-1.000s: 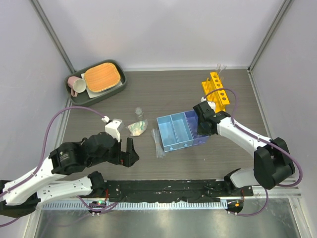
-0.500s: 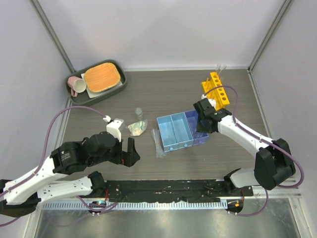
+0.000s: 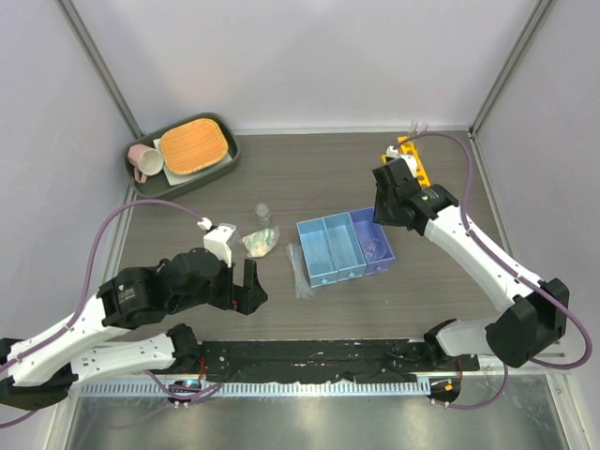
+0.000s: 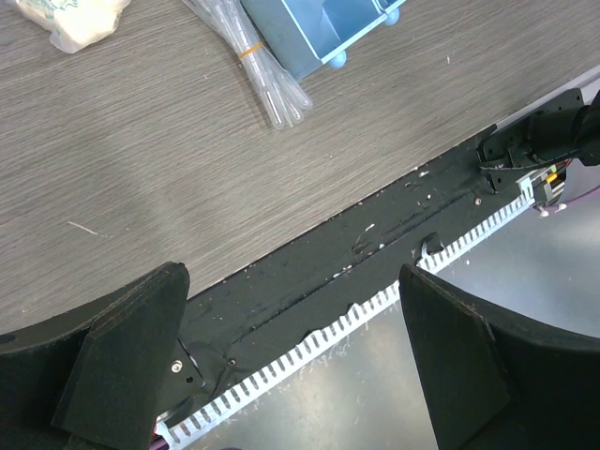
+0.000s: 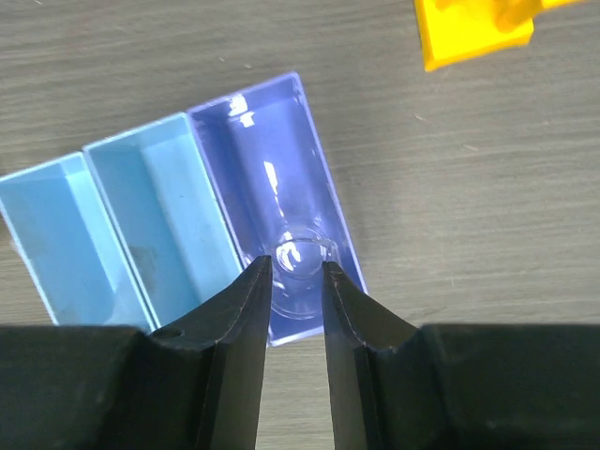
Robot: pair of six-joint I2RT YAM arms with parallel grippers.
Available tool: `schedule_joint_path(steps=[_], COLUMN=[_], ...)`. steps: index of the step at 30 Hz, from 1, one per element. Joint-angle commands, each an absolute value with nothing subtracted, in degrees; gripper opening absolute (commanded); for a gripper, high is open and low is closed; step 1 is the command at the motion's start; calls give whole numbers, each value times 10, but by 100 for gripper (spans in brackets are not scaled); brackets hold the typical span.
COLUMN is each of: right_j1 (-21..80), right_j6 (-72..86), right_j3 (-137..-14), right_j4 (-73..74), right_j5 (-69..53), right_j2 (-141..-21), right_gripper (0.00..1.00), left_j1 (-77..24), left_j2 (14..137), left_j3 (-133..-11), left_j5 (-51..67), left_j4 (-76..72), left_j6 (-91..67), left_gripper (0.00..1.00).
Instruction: Organize the chemistry lab equipment
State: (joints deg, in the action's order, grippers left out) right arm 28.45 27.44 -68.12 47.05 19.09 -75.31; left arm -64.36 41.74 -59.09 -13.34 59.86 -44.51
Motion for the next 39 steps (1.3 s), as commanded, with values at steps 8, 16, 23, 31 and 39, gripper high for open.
schedule_joint_path(steps=[8, 16, 23, 31, 39], right_j1=[359, 391, 415, 441, 475], right_j6=[252, 259, 265, 236, 176], right_j3=[-819, -944, -1057, -1122, -1222], right_j4=[456, 444, 419, 388, 426], right_j5=[137, 100, 43, -16, 24], right_j2=[-878, -1018, -1113, -1183, -1259], right_gripper=[35, 38, 49, 77, 87], left_j1=[-641, -641, -641, -641, -641], left_j2=[415, 410, 400, 395, 389], left_j3=[-590, -595, -603, -612, -619], left_j5=[-120, -125, -127, -132, -136], left_j4=[569, 582, 596, 609, 627], left_j6=[-443, -450, -460, -472, -483], left_gripper=[100, 100, 100, 100, 100])
